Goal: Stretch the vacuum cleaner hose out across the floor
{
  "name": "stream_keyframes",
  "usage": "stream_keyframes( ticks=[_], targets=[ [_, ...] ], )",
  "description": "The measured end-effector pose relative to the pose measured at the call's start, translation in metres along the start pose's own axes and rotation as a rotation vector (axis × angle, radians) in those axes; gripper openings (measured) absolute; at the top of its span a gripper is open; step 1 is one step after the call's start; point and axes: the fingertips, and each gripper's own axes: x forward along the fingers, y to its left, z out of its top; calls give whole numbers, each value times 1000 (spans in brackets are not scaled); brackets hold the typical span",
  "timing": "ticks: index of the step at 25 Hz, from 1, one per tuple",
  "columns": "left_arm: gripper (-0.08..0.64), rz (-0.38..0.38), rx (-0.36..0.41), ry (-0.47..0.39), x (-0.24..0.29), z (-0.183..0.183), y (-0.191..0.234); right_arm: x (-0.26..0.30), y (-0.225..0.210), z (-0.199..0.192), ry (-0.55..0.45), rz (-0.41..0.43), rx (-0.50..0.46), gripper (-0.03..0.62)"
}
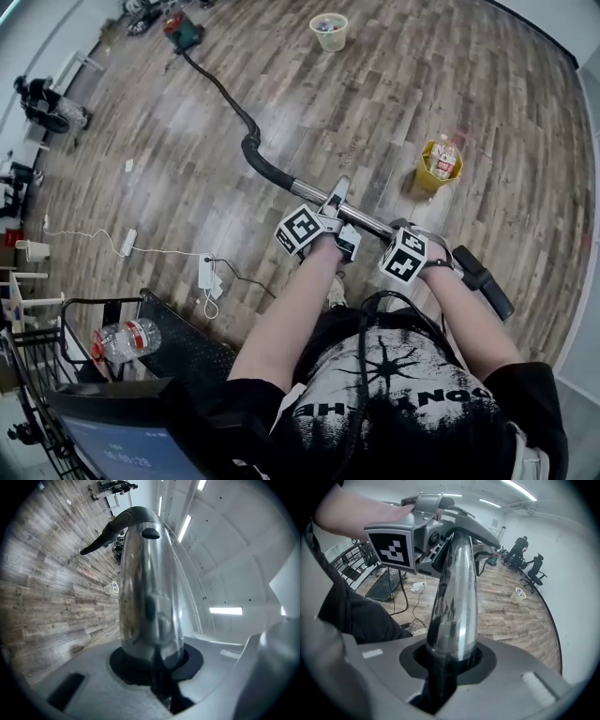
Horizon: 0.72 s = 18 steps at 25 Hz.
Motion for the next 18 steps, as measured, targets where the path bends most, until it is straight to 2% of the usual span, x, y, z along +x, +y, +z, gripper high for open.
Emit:
stream_keyframes(
  ticks=[9, 18],
  targets=[
    [60, 23, 1, -16, 13, -57, -10, -19, -2, -57, -9, 15, -12, 94],
    [61, 37, -16, 59, 24, -87, 11, -6, 9, -84, 8, 39, 71, 92]
  ],
)
